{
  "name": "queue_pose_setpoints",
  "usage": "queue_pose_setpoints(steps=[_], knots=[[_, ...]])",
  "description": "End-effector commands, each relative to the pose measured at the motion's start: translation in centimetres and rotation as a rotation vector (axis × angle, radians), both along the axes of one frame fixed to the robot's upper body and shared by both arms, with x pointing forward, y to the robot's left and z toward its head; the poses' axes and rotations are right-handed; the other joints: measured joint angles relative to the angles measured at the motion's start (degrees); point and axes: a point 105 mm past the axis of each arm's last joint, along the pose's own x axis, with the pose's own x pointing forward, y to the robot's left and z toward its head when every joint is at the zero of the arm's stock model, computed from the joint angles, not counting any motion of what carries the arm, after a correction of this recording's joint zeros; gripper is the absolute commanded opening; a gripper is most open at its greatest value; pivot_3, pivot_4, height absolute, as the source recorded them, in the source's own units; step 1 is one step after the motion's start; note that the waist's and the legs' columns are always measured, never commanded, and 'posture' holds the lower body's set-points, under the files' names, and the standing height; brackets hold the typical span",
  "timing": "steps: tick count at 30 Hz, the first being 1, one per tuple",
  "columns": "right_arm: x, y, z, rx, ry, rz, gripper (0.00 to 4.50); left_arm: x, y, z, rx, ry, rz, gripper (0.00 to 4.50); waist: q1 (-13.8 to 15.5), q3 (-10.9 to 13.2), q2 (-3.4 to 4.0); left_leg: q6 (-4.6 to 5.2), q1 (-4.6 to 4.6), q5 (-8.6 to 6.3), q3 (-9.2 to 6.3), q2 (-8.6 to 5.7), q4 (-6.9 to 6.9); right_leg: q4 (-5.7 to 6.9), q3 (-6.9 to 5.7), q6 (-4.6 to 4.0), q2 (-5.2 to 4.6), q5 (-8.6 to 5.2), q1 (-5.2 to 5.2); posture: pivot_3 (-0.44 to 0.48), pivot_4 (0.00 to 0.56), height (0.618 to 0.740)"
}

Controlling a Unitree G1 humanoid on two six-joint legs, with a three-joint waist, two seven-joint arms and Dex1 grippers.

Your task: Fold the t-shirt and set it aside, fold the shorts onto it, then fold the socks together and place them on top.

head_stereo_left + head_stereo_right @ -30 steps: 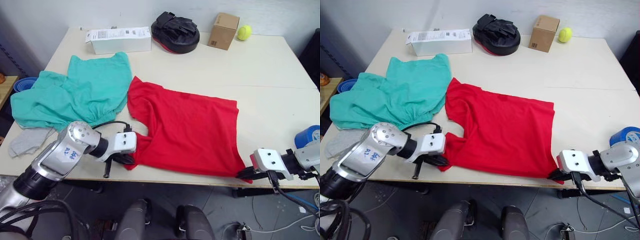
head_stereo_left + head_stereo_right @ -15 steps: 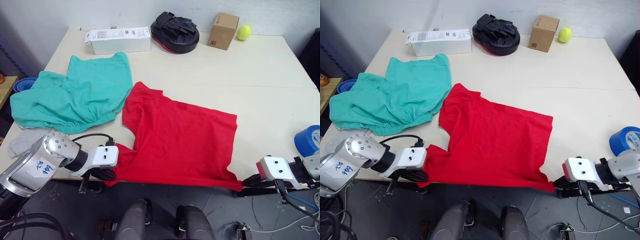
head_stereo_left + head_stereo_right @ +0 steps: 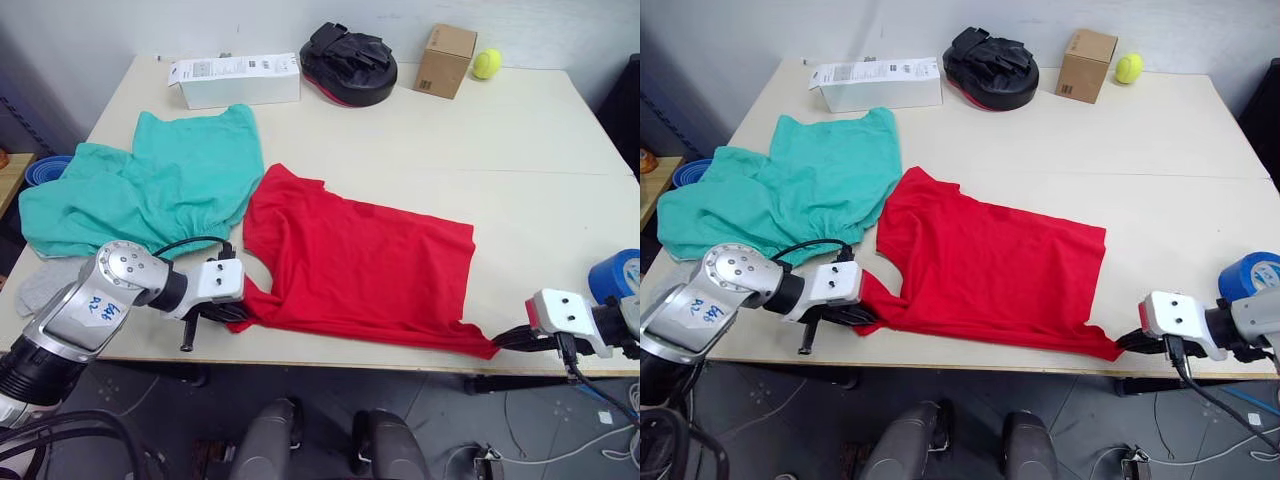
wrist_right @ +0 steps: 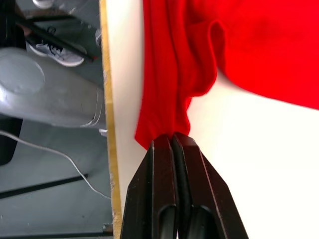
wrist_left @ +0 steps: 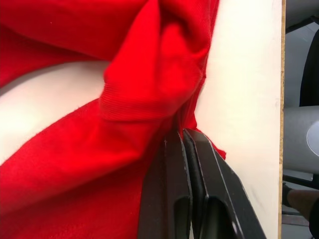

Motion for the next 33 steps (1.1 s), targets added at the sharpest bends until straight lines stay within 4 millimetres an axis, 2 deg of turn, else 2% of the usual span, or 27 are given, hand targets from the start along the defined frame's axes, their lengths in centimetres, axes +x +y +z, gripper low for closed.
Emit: queue_pose_setpoints(steps=[1, 3, 5, 8, 9, 10, 11, 12, 13, 15, 16, 18, 20, 21, 23, 25, 27, 29, 32, 33], knots=[[1.1, -0.4, 0.1, -0.012, -0.041, -0.045, 0.03, 0.5, 1.6, 0.0, 0.073, -0.009, 0.031, 0.0, 0.0, 0.0, 0.0, 0.0, 0.0, 0.0, 0.0, 0.0, 0.01, 0.0, 0.0, 0.0, 0.0, 0.0, 0.0, 0.0, 0.15, 0.74], [3.1, -0.4, 0.5, -0.015, -0.146, -0.084, 0.03, 1.2, 1.5, 0.0, 0.071, -0.015, 0.031, 0.0, -0.1, 0.0, -0.01, -0.03, 0.0, -0.02, 0.0, 0.0, 0.02, 0.01, 0.0, 0.0, 0.0, 0.0, 0.0, 0.0, 0.15, 0.74], [5.7, -0.3, 1.1, -0.01, -0.273, -0.147, 0.03, 2.7, 1.0, 0.2, 0.049, -0.049, 0.05, 0.0, -0.1, 0.0, 0.03, -0.07, 0.02, -0.02, 0.02, 0.0, 0.06, 0.01, 0.01, 0.0, 0.0, 0.0, 0.01, 0.0, 0.15, 0.74], [9.7, 0.0, 2.6, -0.023, -0.479, -0.213, 0.03, 7.1, -0.1, 1.8, -0.009, -0.211, 0.129, 0.0, 0.1, 0.0, 0.04, -0.08, 0.05, 0.03, 0.13, 0.0, 0.15, 0.13, 0.03, -0.01, 0.01, 0.0, -0.02, 0.0, 0.15, 0.74], [11.3, 0.2, 3.6, -0.022, -0.573, -0.242, 0.03, 9.5, -0.5, 3.4, -0.054, -0.323, 0.189, 0.0, 0.2, 0.0, 0.04, -0.06, -0.04, 0.08, 0.14, -0.02, 0.17, 0.16, 0.02, -0.01, 0.0, 0.0, -0.12, 0.0, 0.15, 0.74], [13.0, 0.4, 5.6, -0.026, -0.715, -0.275, 0.03, 12.1, -1.0, 6.1, -0.116, -0.466, 0.256, 0.0, 0.2, 0.1, 0.01, -0.05, -0.04, 0.11, 0.14, -0.03, 0.18, 0.17, 0.02, 0.01, 0.0, 0.01, -0.12, 0.0, 0.15, 0.74], [14.7, 0.5, 8.6, -0.034, -0.911, -0.311, 0.03, 14.5, -1.5, 9.9, -0.201, -0.657, 0.318, 0.0, 0.2, 0.1, -0.04, 0.02, -0.08, 0.15, 0.13, -0.05, 0.24, 0.27, 0.0, 0.02, 0.0, 0.02, -0.15, 0.0, 0.15, 0.74], [15.7, 0.7, 12.1, -0.029, -1.119, -0.342, 0.03, 16.1, -1.6, 14.1, -0.3, -0.829, 0.39, 0.0, 0.2, 0.2, -0.11, 0.24, -0.26, 0.33, 0.12, -0.06, 0.29, 0.32, -0.04, 0.04, 0.02, 0.04, -0.28, 0.0, 0.15, 0.74], [15.9, 0.5, 16.4, -0.004, -1.346, -0.395, 0.03, 16.7, -1.5, 18.6, -0.442, -0.971, 0.456, 0.0, 0.0, 0.2, -0.21, 0.25, -0.63, 0.44, 0.09, -0.07, 0.41, 0.51, -0.06, 0.06, 0.0, 0.06, -0.68, 0.0, 0.15, 0.74], [14.8, -0.5, 22.3, 0.067, -1.629, -0.49, 0.03, 16.0, -0.9, 24.7, -0.65, -1.133, 0.488, 0.0, -0.3, 0.2, -0.22, 0.24, -2.11, 0.77, 0.05, -0.07, 0.97, 1.5, -0.11, 0.12, -0.02, 0.23, -2.17, 0.0, 0.15, 0.74], [14.0, -1.1, 24.3, 0.095, -1.72, -0.523, 0.03, 15.4, -0.8, 26.6, -0.708, -1.187, 0.463, 0.0, -0.6, 0.2, -0.22, 0.21, -2.65, 0.75, 0.0, -0.1, 1.15, 2.15, -0.29, 0.33, -0.04, 0.35, -2.94, 0.0, 0.15, 0.74], [12.6, -1.9, 26.2, 0.1, -1.825, -0.526, 0.03, 13.8, -0.7, 28.7, -0.758, -1.251, 0.371, 0.0, -1.0, 0.2, -0.2, 0.14, -2.68, 0.7, -0.05, -0.19, 0.87, 2.03, -0.76, 0.33, -0.01, 0.35, -3.0, 0.0, 0.15, 0.74], [11.7, -2.1, 25.9, 0.099, -1.836, -0.462, 0.03, 12.9, -0.8, 28.0, -0.727, -1.213, 0.281, 0.0, -1.3, 0.2, -0.21, 0.1, -1.97, 0.66, -0.1, -0.33, 0.05, 1.98, -1.33, 0.33, -0.06, 0.35, -2.64, 0.0, 0.15, 0.74], [11.7, -1.9, 24.8, 0.098, -1.781, -0.416, 0.03, 12.5, -0.9, 26.7, -0.698, -1.162, 0.241, 0.0, -1.4, 0.2, -0.23, 0.11, -1.59, 0.62, -0.1, -0.34, -0.09, 1.9, -1.59, 0.33, -0.08, 0.34, -2.24, 0.0, 0.15, 0.74], [11.3, -1.7, 22.4, 0.085, -1.666, -0.321, 0.03, 11.2, -0.9, 22.8, -0.619, -0.992, 0.169, 0.0, -1.7, 0.2, -0.23, 0.1, -0.86, 0.56, -0.08, -0.33, -0.56, 1.69, -1.74, 0.34, -0.06, 0.34, -1.55, 0.0, 0.15, 0.74], [10.7, -1.5, 19.3, 0.086, -1.484, -0.231, 0.03, 9.0, -0.6, 17.8, -0.504, -0.762, 0.115, 0.0, -2.2, 0.2, -0.22, 0.11, -0.81, 0.56, -0.04, -0.32, -0.76, 1.32, -1.7, 0.32, -0.01, 0.32, -1.34, 0.0, 0.15, 0.74], [10.1, -1.8, 17.3, 0.05, -1.371, -0.18, 0.03, 6.1, -1.2, 15.4, -0.458, -0.684, -0.01, 0.0, -2.7, 0.3, -0.12, 0.19, -1.04, 0.61, -0.05, -0.29, -0.5, 1.04, -1.65, 0.32, 0.03, 0.32, -1.28, 0.0, 0.15, 0.74], [9.1, -2.4, 13.6, 0.016, -1.157, -0.138, 0.03, 3.7, -0.8, 12.0, -0.367, -0.526, -0.044, 0.0, -2.8, 0.6, -0.07, 0.31, -1.2, 0.65, -0.05, -0.27, -0.1, 1.03, -1.59, 0.31, 0.03, 0.32, -1.22, 0.0, 0.15, 0.74], [6.7, -2.8, 7.9, -0.01, -0.813, -0.07, 0.03, 2.2, -0.7, 9.6, -0.32, -0.415, -0.025, 0.0, -2.3, 0.7, 0.0, 0.46, -0.74, 0.75, -0.12, -0.17, 0.16, 0.68, -1.09, 0.24, -0.03, 0.31, -0.46, 0.0, 0.15, 0.74], [5.5, -2.7, 6.1, -0.015, -0.703, -0.032, 0.03, 1.8, -0.8, 8.9, -0.31, -0.371, -0.017, 0.0, -1.9, 0.7, 0.0, 0.48, -0.4, 0.71, -0.29, -0.15, 0.08, -0.01, -1.07, 0.03, -0.07, 0.2, 0.1, 0.0, 0.15, 0.74]])
